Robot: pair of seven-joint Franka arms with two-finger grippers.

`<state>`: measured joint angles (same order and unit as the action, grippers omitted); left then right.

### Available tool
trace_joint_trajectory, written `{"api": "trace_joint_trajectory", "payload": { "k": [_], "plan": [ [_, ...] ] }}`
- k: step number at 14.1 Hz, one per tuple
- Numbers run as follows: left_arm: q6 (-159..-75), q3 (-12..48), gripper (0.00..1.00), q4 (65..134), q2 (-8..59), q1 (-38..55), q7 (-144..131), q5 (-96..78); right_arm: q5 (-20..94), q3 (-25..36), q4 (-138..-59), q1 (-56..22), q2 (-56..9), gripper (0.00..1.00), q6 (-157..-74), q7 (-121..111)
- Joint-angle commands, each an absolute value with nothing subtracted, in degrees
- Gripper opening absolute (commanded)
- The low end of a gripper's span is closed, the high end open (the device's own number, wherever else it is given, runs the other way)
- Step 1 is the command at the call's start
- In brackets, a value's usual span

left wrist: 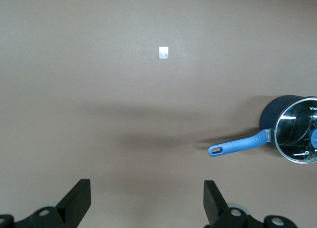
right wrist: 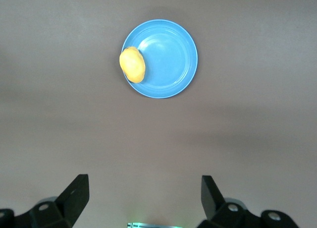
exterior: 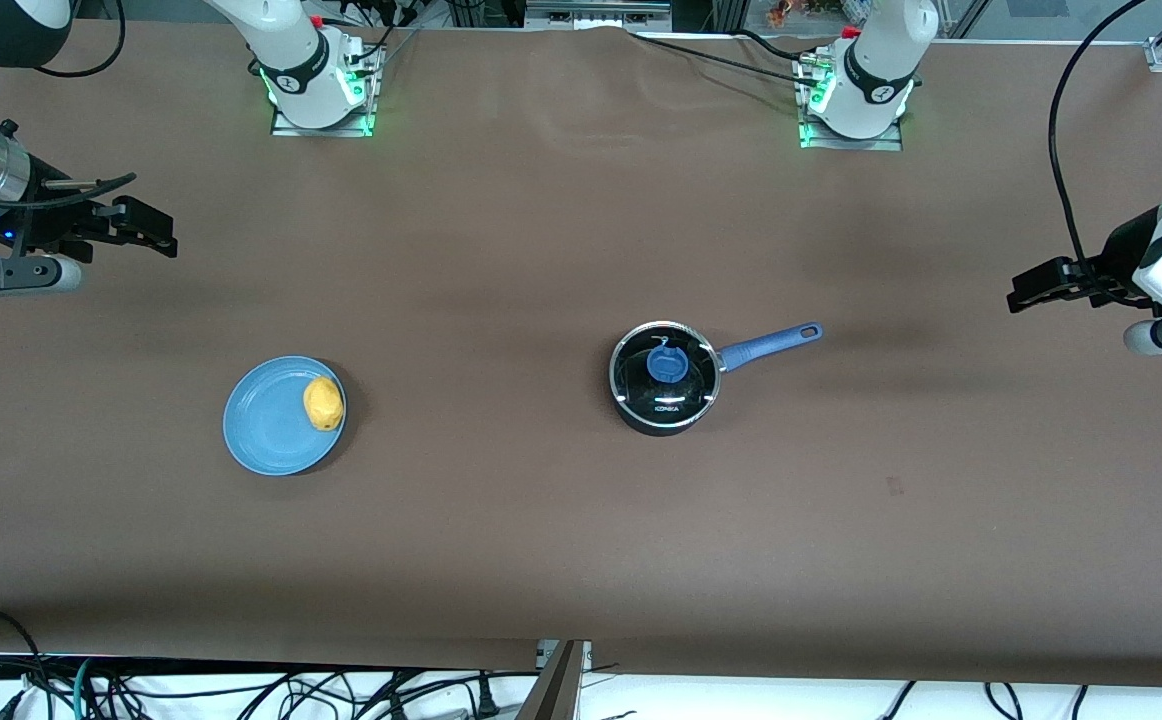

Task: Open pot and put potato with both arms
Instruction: 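Reach the left gripper down to the blue knob of the glass lid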

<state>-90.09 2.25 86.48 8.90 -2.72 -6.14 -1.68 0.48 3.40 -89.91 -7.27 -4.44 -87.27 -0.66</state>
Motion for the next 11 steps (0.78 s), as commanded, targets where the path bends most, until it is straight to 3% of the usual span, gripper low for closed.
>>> {"api": "trace_joint_trajectory", "payload": {
  "k": [1, 6, 11],
  "plan": [
    [-90.2, 2.2, 1.0, 87.4, 7.8, -3.2, -6.5, -2.8, 0.6, 3.2, -88.9, -6.9, -4.7, 1.0, -86.2, -1.6],
    [-94.7, 3.3, 1.0, 88.0, 10.5, -0.5, -6.3, -4.1, 0.7, 3.2, -88.9, -6.7, -4.7, 1.0, -86.1, -1.7],
    [-104.7, 6.3, 1.0, 87.5, 18.8, 6.8, -18.3, -6.0, 0.6, 3.2, -88.9, -6.7, -4.7, 1.0, -86.1, -2.8]
  ]
}}
